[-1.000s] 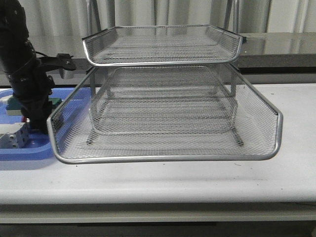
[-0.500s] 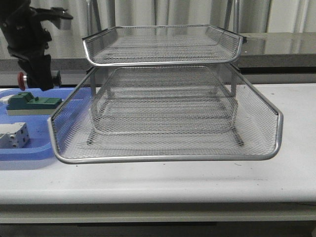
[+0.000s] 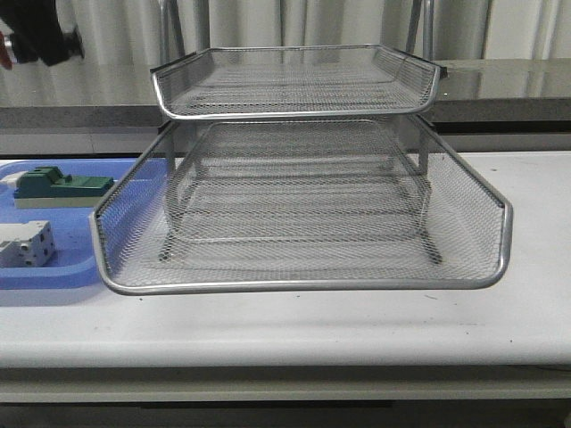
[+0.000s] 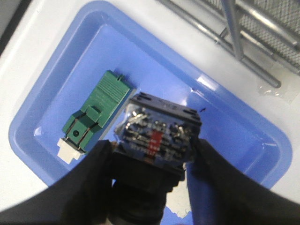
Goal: Place button on rack with both arms
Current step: 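Close the left gripper on the button and lift it, then carry the button over the pulled-out tier and release it there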
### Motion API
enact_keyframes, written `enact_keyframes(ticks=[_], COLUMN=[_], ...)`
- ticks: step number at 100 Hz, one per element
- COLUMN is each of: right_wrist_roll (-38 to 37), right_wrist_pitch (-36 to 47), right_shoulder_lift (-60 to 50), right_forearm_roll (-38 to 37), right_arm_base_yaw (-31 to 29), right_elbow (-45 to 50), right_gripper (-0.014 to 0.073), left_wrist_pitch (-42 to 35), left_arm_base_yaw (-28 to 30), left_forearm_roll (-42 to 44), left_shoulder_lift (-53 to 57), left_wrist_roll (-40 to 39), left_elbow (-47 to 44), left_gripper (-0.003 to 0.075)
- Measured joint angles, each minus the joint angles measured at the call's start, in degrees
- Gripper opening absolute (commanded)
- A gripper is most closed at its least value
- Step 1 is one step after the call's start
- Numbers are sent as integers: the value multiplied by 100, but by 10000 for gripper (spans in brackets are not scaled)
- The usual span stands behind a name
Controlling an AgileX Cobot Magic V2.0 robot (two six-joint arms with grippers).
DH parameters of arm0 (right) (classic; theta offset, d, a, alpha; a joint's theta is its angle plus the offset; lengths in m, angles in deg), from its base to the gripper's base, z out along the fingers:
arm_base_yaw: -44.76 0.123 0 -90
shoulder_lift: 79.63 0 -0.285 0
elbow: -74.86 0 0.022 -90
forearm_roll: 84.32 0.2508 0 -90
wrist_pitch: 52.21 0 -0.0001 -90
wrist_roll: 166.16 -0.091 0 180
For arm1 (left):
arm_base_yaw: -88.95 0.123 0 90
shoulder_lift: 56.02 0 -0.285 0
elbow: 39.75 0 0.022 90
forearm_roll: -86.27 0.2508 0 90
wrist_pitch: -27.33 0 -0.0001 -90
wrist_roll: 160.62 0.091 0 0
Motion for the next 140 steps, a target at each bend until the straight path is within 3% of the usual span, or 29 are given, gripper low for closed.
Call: enact_keyframes(ticks=[32,58,98,117,140], right_wrist_roll=[0,0,0,0,0], right_wrist_pitch=[-9,-9,-22,-22,-22], right_shoulder_lift=[0,0,0,0,0], right_forearm_roll=[0,0,0,0,0], right_arm_base_yaw=[0,0,0,0,0], right_elbow=[0,0,0,0,0], right_gripper=[-71,-71,-71,-71,-71], left_wrist_pitch=[12,24,13,-92,-808], left_arm_base_yaw=[-181,-1083,-2604,-2873,-2953], left_forearm_roll=[-501,-515,-597,-1081,-1075], left_shoulder_lift=[997,1384,1345,978,439], left_wrist_roll=[-42,-39,-44,-44,-44], left_elbow=[-436,-1263,-1949,-1963,-1966], left_gripper=[-20,-20,-20,-20,-20])
